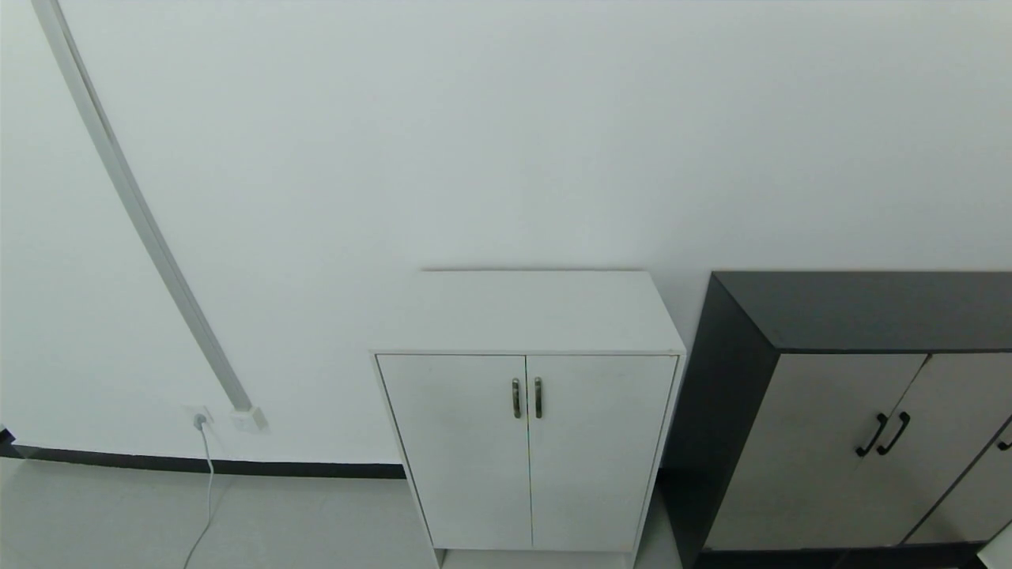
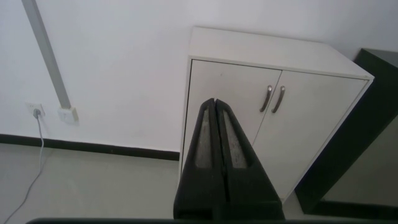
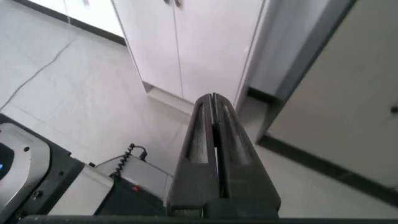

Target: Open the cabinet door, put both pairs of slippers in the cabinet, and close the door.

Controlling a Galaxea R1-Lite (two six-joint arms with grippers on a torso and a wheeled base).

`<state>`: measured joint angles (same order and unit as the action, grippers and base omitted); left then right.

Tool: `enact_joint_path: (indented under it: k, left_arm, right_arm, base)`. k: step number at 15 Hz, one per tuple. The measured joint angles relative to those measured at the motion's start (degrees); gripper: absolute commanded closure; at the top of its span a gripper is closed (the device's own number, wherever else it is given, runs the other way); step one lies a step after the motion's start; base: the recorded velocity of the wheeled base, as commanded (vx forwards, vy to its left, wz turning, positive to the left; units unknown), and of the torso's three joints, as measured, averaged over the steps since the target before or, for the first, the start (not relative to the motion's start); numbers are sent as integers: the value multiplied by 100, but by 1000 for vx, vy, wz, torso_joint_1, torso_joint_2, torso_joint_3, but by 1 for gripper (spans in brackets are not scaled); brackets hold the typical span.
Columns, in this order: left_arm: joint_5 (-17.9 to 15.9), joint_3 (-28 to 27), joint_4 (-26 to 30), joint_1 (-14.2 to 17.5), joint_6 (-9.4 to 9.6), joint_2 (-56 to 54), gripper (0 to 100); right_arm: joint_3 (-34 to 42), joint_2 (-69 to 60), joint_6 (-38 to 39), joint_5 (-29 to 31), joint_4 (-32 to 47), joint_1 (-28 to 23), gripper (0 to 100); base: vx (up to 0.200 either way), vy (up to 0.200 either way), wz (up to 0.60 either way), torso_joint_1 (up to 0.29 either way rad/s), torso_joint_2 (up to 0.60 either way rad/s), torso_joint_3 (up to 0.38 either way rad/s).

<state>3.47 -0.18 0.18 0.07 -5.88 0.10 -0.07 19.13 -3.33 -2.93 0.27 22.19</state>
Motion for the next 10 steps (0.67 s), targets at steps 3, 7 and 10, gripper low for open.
enact_joint_path:
  k: [3, 7, 10]
  left_arm:
    - [2, 0, 0, -2, 0, 0, 100]
    - [0, 0, 0, 0, 0, 0, 100]
    - [2, 0, 0, 0, 0, 0, 100]
  right_arm:
    - [7, -232, 0, 9, 0, -480, 100]
    - [7, -995, 7, 13, -5, -1779, 100]
    - [7, -1591, 40, 17, -17, -2135, 100]
  base:
    - [0, 0, 0, 0, 0, 0]
    - [0, 0, 0, 0, 0, 0]
    - [0, 0, 0, 0, 0, 0]
